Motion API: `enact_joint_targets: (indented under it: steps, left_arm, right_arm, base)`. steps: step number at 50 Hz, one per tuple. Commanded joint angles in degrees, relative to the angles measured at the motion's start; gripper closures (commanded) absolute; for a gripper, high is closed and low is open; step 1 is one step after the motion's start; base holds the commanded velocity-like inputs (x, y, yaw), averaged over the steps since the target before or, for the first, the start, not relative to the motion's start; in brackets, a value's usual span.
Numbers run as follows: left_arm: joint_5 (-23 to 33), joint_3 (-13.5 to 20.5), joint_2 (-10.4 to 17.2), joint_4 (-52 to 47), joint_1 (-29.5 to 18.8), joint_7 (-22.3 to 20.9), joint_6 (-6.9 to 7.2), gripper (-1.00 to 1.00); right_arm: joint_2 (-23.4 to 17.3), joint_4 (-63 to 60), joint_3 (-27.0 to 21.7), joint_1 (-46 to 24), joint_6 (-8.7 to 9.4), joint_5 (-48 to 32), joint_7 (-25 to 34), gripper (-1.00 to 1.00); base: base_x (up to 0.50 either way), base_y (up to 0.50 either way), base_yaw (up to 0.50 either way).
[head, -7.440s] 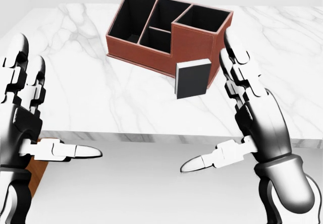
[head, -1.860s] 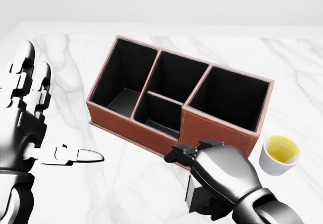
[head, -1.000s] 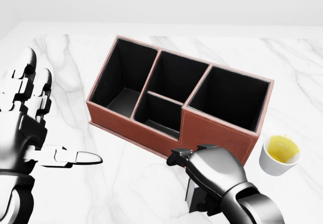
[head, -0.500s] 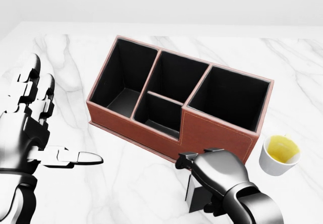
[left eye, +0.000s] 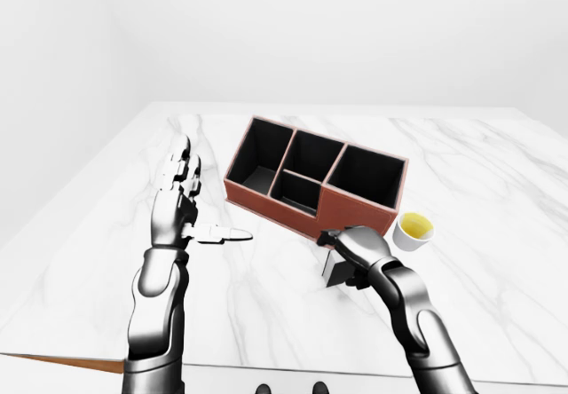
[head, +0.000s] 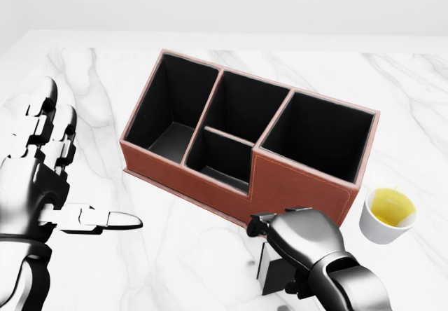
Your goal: Pick up the book and place it in the right compartment of the caddy.
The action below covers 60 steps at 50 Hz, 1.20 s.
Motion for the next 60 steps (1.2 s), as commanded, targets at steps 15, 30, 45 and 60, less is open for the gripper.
enact_joint_targets:
  steps: [15, 30, 45, 60]
  left_arm:
    - [-0.33, 0.19, 0.35, 4.08, -0.77, -0.27, 0.00, -1.00]
    - [-0.76, 0.46, 0.48, 2.83, -0.12, -0.03, 0.00, -1.00]
    - [-0.74, 0.66, 0.37, 3.22, -0.03, -0.20, 0.00, -1.00]
    - [-0.76, 0.39, 0.45, 4.03, -0.23, -0.11, 0.00, -1.00]
  right_arm:
    - [-0.10, 3.07, 0.32, -0.85, 0.00, -1.49, -1.51, -0.16]
    - [-0.26, 5.08, 0.55, -0.81, 0.00, -2.84, -2.39, -0.16]
    - [-0.68, 6.48, 0.49, -0.33, 0.00, -4.22, -2.87, -0.17]
    - [-1.03, 7.81, 0.43, 0.22, 0.00, -5.48, -3.52, -0.18]
  base:
    - [0.00, 0.00, 0.00]
    - [0.00, 0.00, 0.00]
    - [0.00, 0.00, 0.00]
    - [0.00, 0.00, 0.00]
